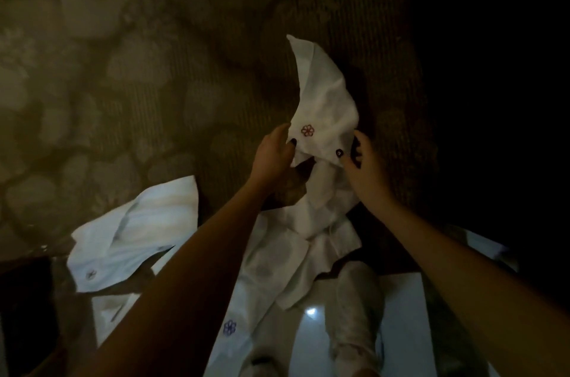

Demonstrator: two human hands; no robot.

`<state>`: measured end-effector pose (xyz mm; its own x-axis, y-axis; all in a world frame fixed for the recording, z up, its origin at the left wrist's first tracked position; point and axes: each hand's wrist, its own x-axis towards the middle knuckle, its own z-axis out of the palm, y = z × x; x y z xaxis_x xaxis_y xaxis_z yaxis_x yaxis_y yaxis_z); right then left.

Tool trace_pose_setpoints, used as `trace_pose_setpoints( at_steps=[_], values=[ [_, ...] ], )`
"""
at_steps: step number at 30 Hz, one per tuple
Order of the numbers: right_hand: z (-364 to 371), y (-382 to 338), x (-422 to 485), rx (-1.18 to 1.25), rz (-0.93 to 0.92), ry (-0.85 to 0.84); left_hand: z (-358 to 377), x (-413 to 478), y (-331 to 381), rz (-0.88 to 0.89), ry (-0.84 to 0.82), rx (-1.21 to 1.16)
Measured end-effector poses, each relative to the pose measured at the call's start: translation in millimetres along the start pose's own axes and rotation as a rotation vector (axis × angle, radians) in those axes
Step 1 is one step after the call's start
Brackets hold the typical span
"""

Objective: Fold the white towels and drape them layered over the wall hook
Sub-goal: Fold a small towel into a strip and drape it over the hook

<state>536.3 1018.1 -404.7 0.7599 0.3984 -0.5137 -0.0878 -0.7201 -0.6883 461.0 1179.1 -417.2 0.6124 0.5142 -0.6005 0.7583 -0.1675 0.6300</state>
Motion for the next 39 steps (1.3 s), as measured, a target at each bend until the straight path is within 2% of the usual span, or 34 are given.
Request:
trace_pose_setpoints(
  at_steps=[3, 6, 12, 18, 23, 26, 31, 39],
  values=[
    [18, 11, 23, 0.125, 0.128, 0.023, 15, 20, -9, -0.096, -0.034, -0.255],
    [19, 10, 21, 0.277, 0.248, 0.08, 23, 17, -5, -0.158, -0.034, -0.408],
    [-18, -28, -24, 0.292, 0.149, 0.077, -7, -33, 37, -0.164, -0.002, -0.669],
    [-82, -108, -101, 0.329, 0.196, 0.105, -76, -123, 107, -0.135, -0.058, -0.702],
    [-139, -183, -197, 0.317, 0.138, 0.05, -152, -214, 174, -0.039, -0.082, -0.508],
    [-176, -227, -261, 0.321, 0.087, 0.092, -197, -279, 221, 0.08, -0.179, -0.386],
    [-237, -293, -377, 0.374, 0.035, 0.222, -259, -394, 289, 0.269, -0.226, -0.211],
    [-309, -372, -571, 0.553, 0.025, 0.501, -301, -575, 345, 0.743, -0.196, -0.058]
  ],
)
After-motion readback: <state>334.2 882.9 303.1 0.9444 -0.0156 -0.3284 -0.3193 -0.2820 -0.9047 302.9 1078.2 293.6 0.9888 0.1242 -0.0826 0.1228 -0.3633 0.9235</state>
